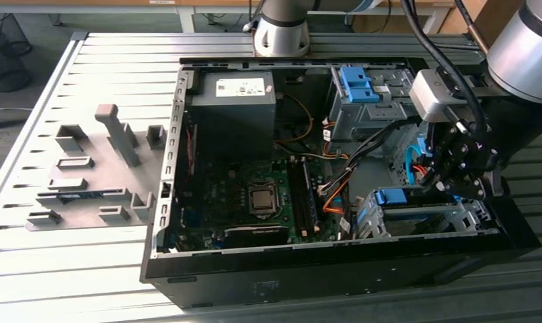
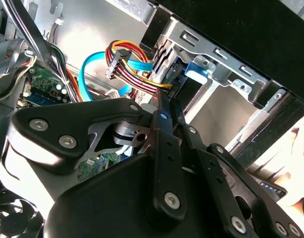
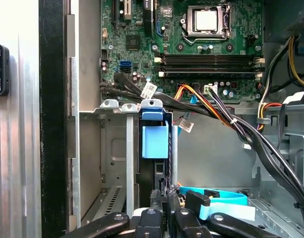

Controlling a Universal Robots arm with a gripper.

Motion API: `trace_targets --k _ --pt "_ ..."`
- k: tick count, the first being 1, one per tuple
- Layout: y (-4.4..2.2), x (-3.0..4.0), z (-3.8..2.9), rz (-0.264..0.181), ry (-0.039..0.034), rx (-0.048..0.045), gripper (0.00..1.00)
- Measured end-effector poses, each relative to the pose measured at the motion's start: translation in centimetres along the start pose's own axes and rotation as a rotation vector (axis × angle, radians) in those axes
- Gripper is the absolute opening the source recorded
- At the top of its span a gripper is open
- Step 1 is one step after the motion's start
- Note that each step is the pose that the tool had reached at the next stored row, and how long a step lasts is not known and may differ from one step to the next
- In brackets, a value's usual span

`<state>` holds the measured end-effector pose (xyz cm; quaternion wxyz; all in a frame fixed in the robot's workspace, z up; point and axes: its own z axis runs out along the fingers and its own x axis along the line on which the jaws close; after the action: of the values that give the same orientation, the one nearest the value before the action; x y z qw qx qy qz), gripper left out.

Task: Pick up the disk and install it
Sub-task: 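Insert the first disk wire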

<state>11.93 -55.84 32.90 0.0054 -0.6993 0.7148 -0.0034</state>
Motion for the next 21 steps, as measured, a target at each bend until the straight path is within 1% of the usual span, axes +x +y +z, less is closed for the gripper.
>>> trace_targets --k 4,6,7,11,13,14,15,17,18,21 --pt "0.0 0.0 0.01 0.0 -0.0008 -0.0001 0.17" --pt "0.0 0.0 -0.15 0.0 -0.001 -0.0001 0.17" --pt "0.0 0.0 -0.34 0.0 -0.0005 0.0 0.24" --pt "-0.01 0.0 -1.29 0.0 -0.0005 0.0 0.24" --pt "-0.02 0.0 -1.5 0.0 -0.0006 0.0 0.24" --pt "-0.02 0.0 -1.49 0.0 -0.0008 0.0 0.22" --pt "-0.02 0.0 -1.49 0.0 -0.0009 0.0 0.15" --pt "-0.02 -0.01 -1.53 0.0 -0.0005 0.0 0.15" --pt "-0.02 0.0 -1.53 0.0 -0.0006 0.0 0.11" --pt "-0.02 -0.01 -1.54 0.0 -0.0006 0.0 0.11"
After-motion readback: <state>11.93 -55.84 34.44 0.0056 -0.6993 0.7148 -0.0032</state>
